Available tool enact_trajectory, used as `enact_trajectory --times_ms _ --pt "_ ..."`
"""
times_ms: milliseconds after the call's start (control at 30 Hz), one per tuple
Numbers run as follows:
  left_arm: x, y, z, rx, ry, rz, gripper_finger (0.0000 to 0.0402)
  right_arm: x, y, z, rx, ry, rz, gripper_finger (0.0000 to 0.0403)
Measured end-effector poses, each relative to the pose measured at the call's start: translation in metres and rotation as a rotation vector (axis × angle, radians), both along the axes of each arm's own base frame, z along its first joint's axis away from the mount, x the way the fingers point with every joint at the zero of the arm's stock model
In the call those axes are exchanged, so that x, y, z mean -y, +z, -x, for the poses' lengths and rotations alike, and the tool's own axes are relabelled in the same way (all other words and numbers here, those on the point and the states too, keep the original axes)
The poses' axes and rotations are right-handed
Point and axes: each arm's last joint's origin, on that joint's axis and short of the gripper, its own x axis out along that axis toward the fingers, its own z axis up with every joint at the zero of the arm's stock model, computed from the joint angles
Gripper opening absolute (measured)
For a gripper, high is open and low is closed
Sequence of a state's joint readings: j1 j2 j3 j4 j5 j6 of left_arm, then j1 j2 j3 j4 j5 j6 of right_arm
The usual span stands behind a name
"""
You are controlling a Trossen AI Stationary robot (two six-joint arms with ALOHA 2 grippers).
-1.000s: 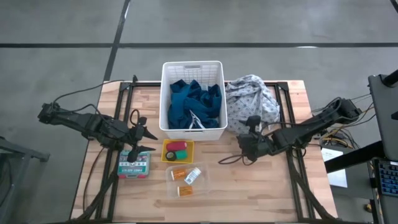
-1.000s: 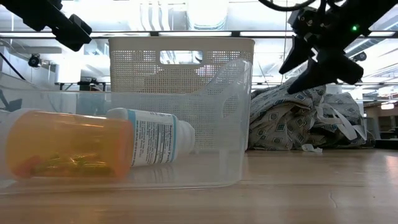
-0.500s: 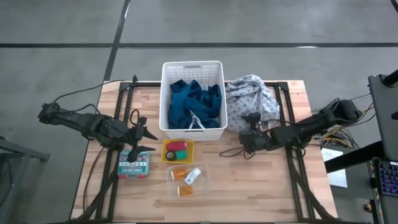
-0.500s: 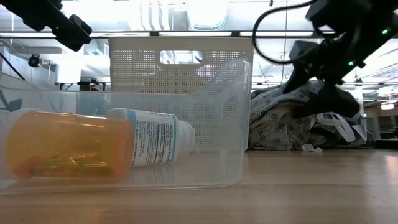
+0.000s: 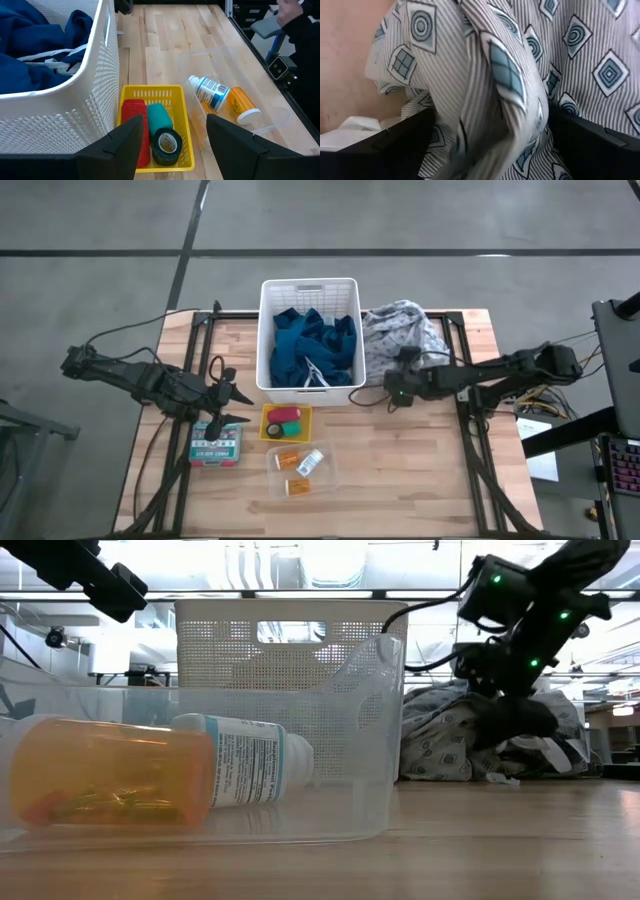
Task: Pick & Place Medicine items
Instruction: Put the gray lapover patient gown into the white laundry bin
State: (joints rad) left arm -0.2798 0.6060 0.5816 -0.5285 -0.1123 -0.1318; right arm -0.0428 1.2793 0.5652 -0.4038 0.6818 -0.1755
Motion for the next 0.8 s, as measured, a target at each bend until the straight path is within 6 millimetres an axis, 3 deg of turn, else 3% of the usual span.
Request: enact_trajectory --times_ms 533,800 --pt "0.000 0.000 0.000 0.000 0.000 0.000 0.0226 0.043 -0.008 0.012 0.074 -0.171 -0.303 0.0381" --pt "0.000 0.000 0.000 0.000 0.000 0.000 0.0226 0.049 -0.018 0.022 0.065 -0.233 -0.335 0.0381"
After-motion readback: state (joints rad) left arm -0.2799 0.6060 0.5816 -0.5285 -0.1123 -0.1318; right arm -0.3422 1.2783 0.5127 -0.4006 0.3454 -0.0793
